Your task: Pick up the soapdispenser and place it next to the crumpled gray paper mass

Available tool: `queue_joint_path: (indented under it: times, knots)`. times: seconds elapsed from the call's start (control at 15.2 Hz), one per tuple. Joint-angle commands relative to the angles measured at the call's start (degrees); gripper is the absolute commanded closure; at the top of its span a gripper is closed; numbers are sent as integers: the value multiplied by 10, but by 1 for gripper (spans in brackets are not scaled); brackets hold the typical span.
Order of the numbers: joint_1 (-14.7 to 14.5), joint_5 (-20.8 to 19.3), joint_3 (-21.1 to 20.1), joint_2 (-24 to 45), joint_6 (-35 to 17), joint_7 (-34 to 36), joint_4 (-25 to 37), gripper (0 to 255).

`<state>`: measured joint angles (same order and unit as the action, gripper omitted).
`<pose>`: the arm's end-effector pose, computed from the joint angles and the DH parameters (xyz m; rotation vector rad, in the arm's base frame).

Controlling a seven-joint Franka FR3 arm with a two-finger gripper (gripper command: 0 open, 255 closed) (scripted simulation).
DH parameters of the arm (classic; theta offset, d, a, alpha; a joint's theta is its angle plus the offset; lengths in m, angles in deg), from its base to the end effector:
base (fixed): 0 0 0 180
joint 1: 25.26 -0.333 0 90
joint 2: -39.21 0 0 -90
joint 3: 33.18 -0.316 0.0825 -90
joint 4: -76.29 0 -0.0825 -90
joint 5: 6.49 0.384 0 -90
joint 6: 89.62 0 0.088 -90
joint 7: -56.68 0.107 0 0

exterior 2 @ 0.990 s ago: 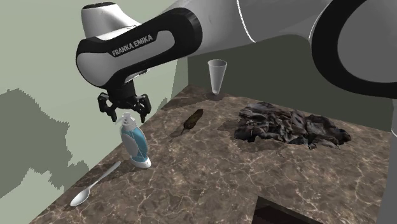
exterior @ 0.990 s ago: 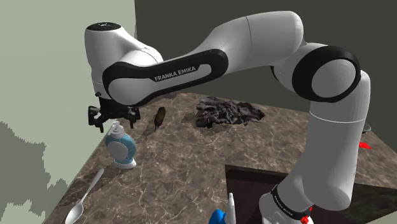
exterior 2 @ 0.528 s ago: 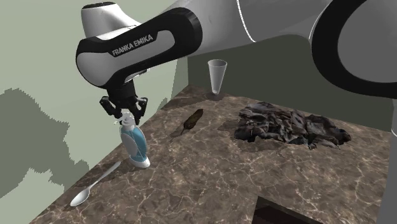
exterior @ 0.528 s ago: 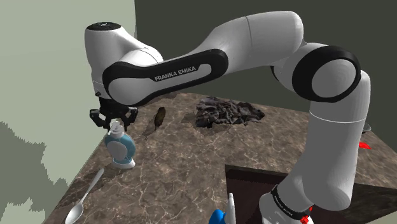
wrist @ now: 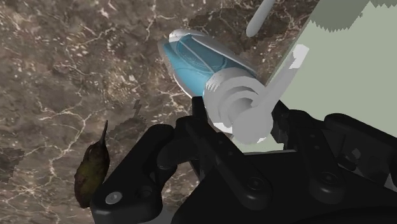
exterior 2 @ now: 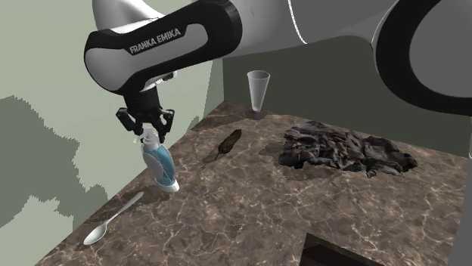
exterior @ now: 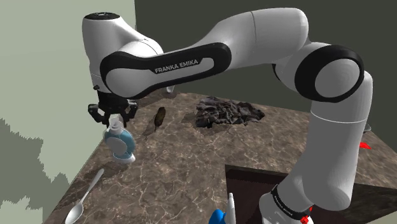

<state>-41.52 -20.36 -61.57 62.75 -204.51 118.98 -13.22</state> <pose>0.5207 0.4315 0.4385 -3.0661 0.3977 -0.1200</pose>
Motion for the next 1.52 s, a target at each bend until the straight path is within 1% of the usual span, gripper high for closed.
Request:
queue_joint_path:
  times: [0.0,0.79,1.45]
  knots:
    - [-1,2,-1,-3,15,-2,13,255]
    - [-7,10,-6,-11,103,-11,95,255]
    - [-23,6,-7,2,187,-16,191,255]
